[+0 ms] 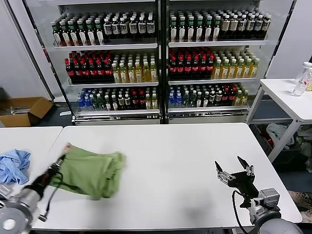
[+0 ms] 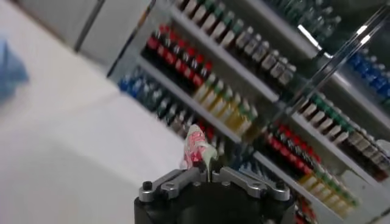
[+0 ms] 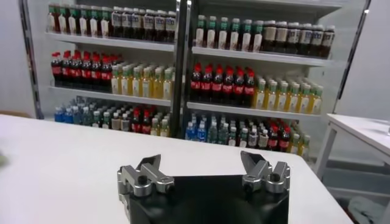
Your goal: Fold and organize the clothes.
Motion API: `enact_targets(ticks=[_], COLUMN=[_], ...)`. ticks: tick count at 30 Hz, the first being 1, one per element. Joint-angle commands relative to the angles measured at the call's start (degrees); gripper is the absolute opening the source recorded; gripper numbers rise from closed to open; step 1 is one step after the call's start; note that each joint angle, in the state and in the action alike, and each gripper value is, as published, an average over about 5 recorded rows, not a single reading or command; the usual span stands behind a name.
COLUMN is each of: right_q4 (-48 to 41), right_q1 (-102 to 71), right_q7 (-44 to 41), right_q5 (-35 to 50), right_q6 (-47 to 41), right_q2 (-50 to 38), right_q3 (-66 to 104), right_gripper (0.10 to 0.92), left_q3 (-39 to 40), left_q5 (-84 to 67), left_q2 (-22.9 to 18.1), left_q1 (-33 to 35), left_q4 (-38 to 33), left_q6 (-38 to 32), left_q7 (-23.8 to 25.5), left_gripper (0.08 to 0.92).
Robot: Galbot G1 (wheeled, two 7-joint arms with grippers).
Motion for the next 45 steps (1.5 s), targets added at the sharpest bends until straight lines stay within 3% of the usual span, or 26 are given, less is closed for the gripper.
enact_targets(ticks=[1,6,10,15,21,25,30,33,41,45], right_q4=[0.7,0.7,0.5,-0.4,-4.7,-5.8,-6.6,-9.0,-21.1,-27.0], right_q1=[0.6,1.7,2.4,3.7,7.7,8.2,10.3,15.1,30.6,37.0], right_q7=[-0.1,-0.2,-0.4,-0.5,-0.5,-0.4,0.0,0.7,2.3,2.7], right_q5=[0.1,0.1,0.2,0.8,1.9,2.9,5.0,7.2,10.7,11.4], right_q6=[0.0,0.0,0.2,0.5,0.4,0.4,-0.7,-3.1,-8.3,-10.1], right_q2=[-0.1,-0.6,-0.7,-1.1,-1.4,-2.1,-3.2,-2.6,3.7,7.8], right_q3=[-0.4,-0.7,-0.7,-0.5,-1.5,-1.7,-4.4,-10.3,-28.8,-36.0], right_gripper=[0.823,0.823,0.823,0.823,0.823,0.823,0.823,0.823,0.823,0.823], left_q3=[15.2,36.5,46.1,53.7,57.7,59.2,58.8,54.5,38.1,32.6], left_q5=[13.3,32.9,43.9,48.2,44.8,46.5,50.8,54.9,58.2,57.5], left_q2=[-0.8,-13.8,-23.0,-27.8,-27.6,-27.6,-27.1,-25.6,-15.0,-11.6], left_q1=[-3.0,-7.5,-12.4,-19.2,-27.1,-28.2,-22.7,-19.0,-11.5,-8.3], left_q4=[-12.1,-2.9,9.4,16.5,25.2,25.8,16.7,12.1,6.9,4.9], left_q6=[-0.1,-0.4,-1.0,-2.0,-3.8,-8.1,-9.1,-10.0,-13.9,-14.4], left_q7=[-5.9,-4.3,-4.1,-4.8,-3.6,-1.4,-0.4,-0.5,-1.8,-2.8], left_gripper=[0.094,0.094,0.094,0.094,0.094,0.123,0.258,0.345,0.579,0.691])
